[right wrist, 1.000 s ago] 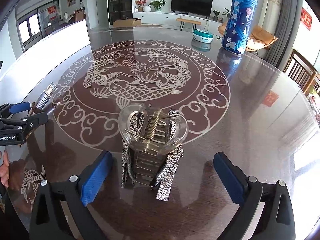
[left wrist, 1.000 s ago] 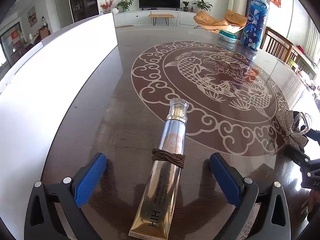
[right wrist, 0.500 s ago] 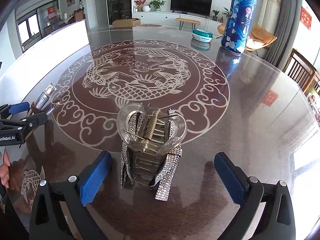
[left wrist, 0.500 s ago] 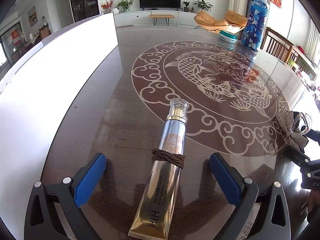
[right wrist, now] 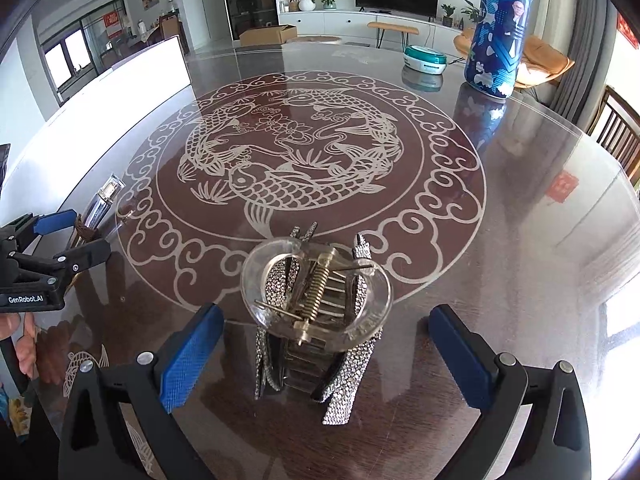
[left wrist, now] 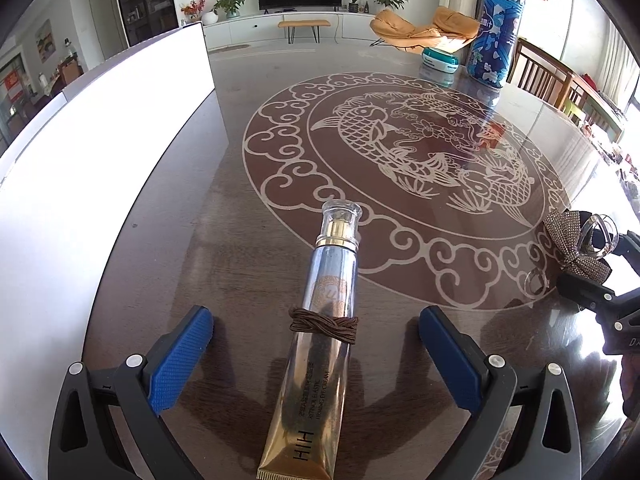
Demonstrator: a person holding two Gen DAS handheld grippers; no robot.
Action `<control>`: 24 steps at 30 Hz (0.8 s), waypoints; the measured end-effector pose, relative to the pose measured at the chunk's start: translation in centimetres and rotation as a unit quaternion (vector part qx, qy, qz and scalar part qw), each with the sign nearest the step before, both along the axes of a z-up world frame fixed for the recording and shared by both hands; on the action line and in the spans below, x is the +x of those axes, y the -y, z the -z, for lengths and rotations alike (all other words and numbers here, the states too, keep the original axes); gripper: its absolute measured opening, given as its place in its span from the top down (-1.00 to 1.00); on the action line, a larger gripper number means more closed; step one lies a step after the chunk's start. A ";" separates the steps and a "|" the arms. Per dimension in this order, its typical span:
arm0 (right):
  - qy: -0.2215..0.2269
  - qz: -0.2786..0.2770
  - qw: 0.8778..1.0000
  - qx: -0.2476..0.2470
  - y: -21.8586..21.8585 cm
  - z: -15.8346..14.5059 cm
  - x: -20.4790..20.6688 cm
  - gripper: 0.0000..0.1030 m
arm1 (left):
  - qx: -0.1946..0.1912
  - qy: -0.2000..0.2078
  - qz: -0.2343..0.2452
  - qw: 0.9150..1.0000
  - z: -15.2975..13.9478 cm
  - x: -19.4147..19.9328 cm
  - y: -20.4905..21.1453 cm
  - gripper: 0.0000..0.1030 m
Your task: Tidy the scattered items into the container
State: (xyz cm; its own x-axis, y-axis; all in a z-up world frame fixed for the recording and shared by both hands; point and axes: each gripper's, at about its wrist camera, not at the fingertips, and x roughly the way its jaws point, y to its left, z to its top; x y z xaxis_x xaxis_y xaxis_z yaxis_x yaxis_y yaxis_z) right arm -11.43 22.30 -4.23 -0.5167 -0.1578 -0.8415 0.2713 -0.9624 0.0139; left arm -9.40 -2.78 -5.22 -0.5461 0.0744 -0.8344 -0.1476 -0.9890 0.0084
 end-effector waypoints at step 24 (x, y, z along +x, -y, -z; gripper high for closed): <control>-0.057 -0.130 0.988 -0.051 11.5 -12.0 0.2 -0.05 | 0.106 -0.098 -0.022 0.989 -15.1 4.3 10.6 0.45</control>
